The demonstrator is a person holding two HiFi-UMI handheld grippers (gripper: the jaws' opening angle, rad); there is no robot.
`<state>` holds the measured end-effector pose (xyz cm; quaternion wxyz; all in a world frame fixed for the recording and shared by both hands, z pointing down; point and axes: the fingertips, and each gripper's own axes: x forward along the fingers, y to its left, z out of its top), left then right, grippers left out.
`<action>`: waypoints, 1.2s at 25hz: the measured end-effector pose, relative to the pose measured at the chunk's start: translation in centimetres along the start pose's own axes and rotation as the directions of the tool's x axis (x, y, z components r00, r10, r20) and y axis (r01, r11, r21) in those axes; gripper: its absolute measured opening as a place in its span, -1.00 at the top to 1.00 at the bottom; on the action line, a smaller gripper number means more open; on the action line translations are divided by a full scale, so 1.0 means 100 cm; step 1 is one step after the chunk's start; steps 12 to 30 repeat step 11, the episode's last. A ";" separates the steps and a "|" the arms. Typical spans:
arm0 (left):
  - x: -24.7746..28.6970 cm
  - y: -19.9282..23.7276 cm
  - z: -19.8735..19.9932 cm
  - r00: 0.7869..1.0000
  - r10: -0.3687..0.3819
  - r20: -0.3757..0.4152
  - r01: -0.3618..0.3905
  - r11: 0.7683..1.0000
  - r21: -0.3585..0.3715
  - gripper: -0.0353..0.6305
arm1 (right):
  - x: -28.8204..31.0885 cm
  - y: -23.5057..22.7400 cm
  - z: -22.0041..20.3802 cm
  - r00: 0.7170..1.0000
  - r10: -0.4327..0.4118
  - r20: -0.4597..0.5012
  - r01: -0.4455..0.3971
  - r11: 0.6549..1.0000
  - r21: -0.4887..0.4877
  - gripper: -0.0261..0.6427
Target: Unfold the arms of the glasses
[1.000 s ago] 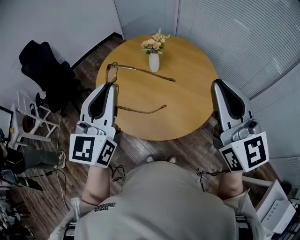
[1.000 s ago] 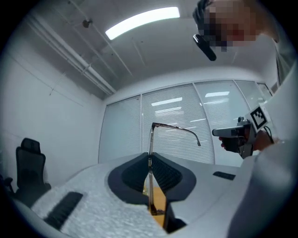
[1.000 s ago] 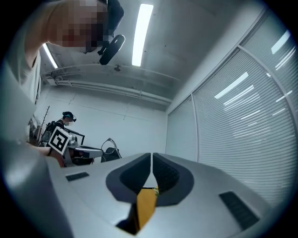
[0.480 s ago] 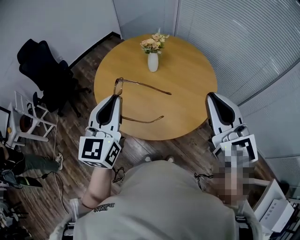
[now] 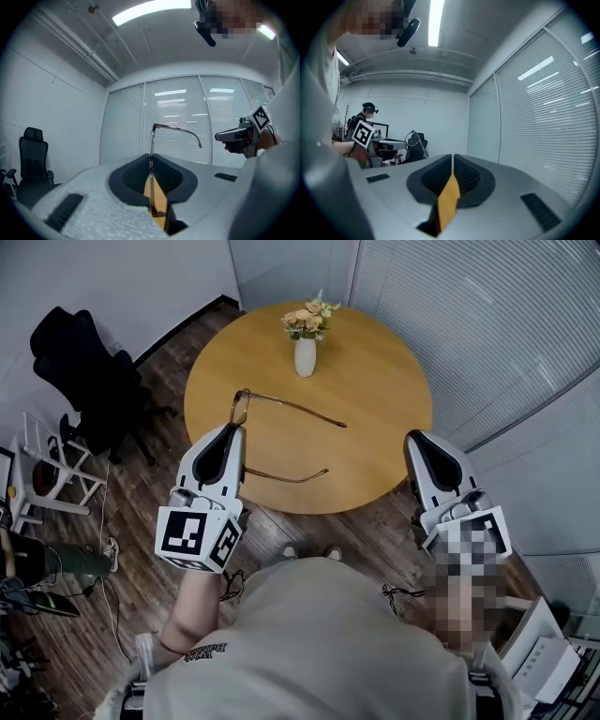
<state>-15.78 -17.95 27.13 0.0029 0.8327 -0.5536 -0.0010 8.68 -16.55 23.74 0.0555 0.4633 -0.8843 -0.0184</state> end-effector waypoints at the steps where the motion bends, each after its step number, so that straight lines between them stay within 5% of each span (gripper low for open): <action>1: 0.000 -0.001 -0.001 1.000 -0.003 -0.002 0.003 1.000 0.001 0.77 | 0.000 0.000 -0.001 1.000 0.000 0.000 0.000 1.000 0.006 0.81; 11: -0.002 -0.003 -0.001 1.000 -0.014 -0.008 0.015 1.000 0.024 0.78 | 0.001 0.008 -0.003 1.000 -0.015 -0.010 0.014 0.997 -0.072 0.81; 30: -0.002 -0.003 -0.001 1.000 -0.014 -0.008 0.015 1.000 0.024 0.78 | 0.001 0.008 -0.003 1.000 -0.015 -0.010 0.014 0.997 -0.072 0.81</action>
